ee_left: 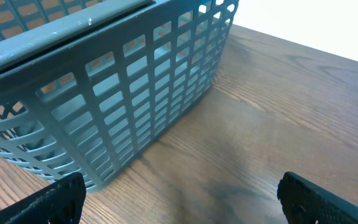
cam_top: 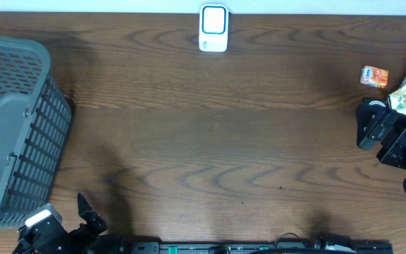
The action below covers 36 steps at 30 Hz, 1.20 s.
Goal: Scan the item barcode
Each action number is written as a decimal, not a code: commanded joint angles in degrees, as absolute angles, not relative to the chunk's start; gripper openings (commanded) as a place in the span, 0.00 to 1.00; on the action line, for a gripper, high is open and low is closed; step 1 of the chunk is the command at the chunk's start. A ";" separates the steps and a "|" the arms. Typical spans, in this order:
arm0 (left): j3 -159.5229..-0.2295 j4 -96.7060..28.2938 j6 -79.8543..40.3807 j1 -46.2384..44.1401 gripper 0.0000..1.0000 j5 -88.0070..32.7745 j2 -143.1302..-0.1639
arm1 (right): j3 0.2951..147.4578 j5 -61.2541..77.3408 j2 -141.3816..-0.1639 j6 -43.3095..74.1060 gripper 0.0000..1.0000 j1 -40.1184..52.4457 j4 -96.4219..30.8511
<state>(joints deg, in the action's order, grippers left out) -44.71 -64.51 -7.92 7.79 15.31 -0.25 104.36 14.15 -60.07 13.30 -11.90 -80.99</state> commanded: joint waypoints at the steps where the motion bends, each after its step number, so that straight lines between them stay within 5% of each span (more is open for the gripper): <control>1: -44.95 -64.47 -8.25 7.97 0.98 15.42 -0.19 | 98.48 12.78 -56.31 10.07 0.99 -11.64 -75.85; 23: -44.95 -64.47 -8.25 7.97 0.98 15.42 -0.19 | 12.99 12.80 -9.87 10.37 0.99 -7.29 7.57; 30: -44.95 -64.47 -8.25 7.97 0.98 15.42 -0.19 | 0.69 11.09 -0.69 10.63 0.99 -7.29 18.98; 36: -44.95 -64.47 -8.25 7.97 0.98 15.42 -0.19 | 0.32 8.99 -0.27 9.10 0.99 -7.29 14.09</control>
